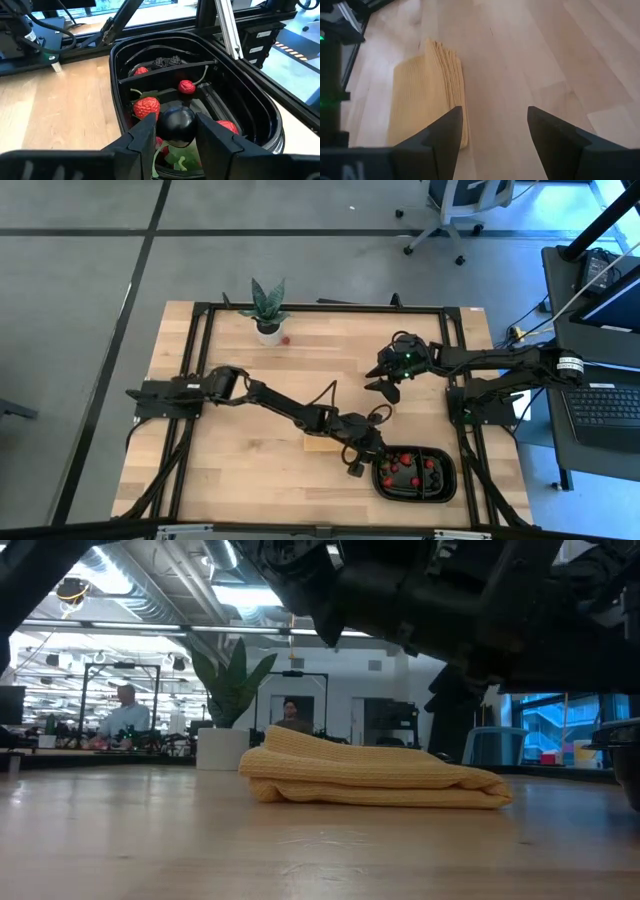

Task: Pick and placing Produce into tupperware
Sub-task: Put the black cherry into the black container

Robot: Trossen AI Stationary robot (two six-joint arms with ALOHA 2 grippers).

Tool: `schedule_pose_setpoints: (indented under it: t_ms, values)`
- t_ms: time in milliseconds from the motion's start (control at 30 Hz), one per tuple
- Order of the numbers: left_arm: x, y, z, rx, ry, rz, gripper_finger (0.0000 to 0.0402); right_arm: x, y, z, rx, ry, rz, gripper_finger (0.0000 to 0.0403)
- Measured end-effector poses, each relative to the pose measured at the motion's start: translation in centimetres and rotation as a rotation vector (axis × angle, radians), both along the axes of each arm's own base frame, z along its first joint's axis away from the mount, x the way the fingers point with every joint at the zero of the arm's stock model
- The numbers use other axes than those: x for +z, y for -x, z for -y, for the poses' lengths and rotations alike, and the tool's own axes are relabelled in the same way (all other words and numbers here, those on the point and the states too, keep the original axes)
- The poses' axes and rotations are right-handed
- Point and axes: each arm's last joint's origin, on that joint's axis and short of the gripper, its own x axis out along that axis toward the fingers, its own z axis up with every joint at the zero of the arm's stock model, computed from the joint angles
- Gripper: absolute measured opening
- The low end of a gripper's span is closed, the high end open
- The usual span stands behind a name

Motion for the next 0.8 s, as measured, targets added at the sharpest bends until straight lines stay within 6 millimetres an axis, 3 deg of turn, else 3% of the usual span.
schedule_pose_setpoints:
  t_ms: [333, 800]
  values:
    - [-0.3, 0.5, 1.5, -0.047, -0.045, -0.023, 0.0119, -2.5, 1.3, -0.4, -0.029, -0.039, 0.003, 0.0225]
    - [-0.7, 0.4, 1.4, -0.044, -0.047, -0.030, 0.0120, -2.1, 1.1, -0.3, -0.029, -0.026, 0.054, 0.0225]
